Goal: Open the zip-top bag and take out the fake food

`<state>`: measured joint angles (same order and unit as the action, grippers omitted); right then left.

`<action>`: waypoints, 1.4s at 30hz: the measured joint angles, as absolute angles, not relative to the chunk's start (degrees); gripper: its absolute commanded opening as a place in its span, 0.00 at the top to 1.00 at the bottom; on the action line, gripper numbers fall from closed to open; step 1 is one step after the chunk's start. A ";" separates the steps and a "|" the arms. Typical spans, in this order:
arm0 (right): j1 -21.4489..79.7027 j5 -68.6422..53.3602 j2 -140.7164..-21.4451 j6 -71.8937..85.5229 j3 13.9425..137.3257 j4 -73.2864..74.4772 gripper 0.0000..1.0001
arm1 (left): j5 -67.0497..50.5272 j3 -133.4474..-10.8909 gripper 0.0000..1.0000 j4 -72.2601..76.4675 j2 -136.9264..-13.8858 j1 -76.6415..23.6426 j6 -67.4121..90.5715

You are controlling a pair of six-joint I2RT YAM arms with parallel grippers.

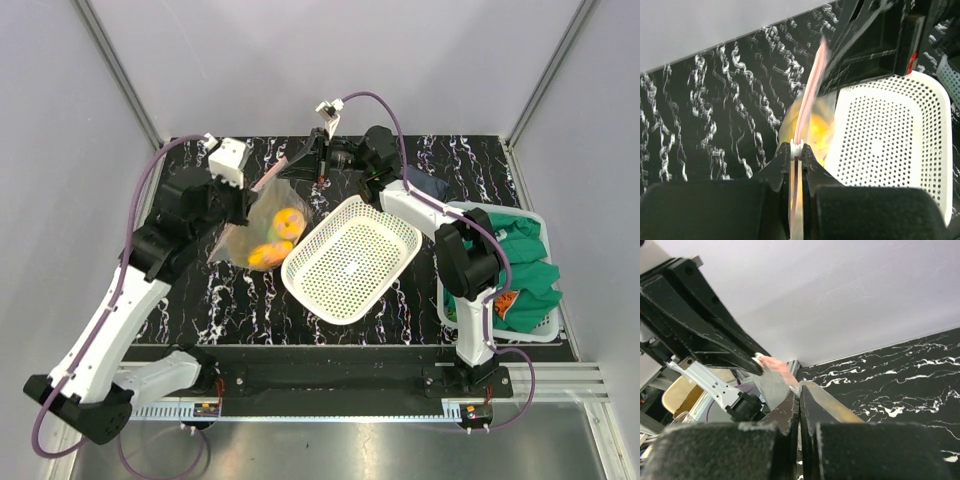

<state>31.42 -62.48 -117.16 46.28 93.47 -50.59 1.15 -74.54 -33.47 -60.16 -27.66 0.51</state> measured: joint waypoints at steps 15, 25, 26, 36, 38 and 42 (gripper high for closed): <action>30.04 -58.48 -122.39 42.17 97.01 -43.57 1.00 | 4.32 -66.87 1.00 -47.42 -44.51 -26.79 15.22; 28.86 -58.22 -122.87 38.92 98.21 -38.79 1.00 | 3.07 -65.67 0.92 -52.49 -40.93 -26.74 19.18; 28.95 -58.41 -122.87 38.87 98.26 -38.74 1.00 | 2.98 -65.45 0.85 -52.66 -40.69 -26.72 19.40; 26.85 -58.26 -123.52 39.99 98.28 -41.10 1.00 | 2.39 -75.79 0.37 -58.78 -48.56 -26.68 16.29; 26.52 -58.70 -124.20 41.01 98.35 -42.37 1.00 | 2.94 -81.38 0.36 -58.37 -52.99 -26.68 14.90; 26.57 -59.70 -124.90 41.82 98.48 -43.11 1.00 | 2.98 -92.29 0.41 -56.60 -62.61 -26.09 11.94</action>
